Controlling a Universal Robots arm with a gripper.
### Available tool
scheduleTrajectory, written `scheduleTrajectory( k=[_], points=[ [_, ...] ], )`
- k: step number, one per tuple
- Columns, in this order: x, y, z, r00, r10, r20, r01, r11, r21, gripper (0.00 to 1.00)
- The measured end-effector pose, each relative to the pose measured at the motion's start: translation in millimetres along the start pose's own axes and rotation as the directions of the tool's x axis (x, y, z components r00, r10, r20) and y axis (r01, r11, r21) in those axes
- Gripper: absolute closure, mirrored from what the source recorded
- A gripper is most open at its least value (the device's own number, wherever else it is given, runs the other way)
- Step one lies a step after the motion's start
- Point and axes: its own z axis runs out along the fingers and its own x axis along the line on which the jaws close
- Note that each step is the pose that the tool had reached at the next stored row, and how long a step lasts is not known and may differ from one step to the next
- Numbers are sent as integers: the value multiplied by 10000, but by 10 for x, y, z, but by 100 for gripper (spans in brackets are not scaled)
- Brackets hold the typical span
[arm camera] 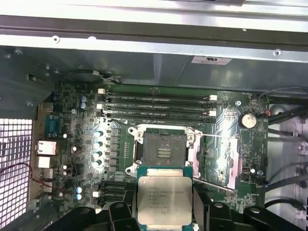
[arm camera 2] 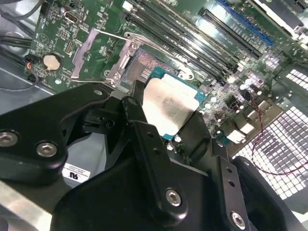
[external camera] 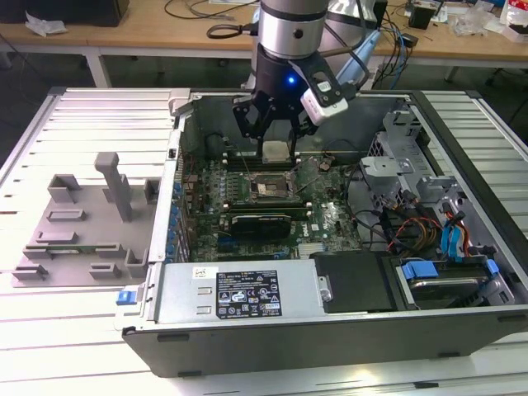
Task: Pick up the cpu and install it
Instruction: 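Pick up the cpu and move it towards the insertion slot, then place the cpu into insertion slot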
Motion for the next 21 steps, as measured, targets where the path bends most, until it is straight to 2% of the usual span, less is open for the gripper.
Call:
scheduleTrajectory(
  k=[6,9,12,21],
  points=[
    [-35,33,75,10000,-36,-1,36,10000,14,45],
    [-50,61,177,10000,-38,-3,38,10000,31,45],
    [-55,82,217,10000,-39,-5,39,10000,62,45],
    [-54,82,222,10000,-38,-4,38,10000,61,45]
  ],
)
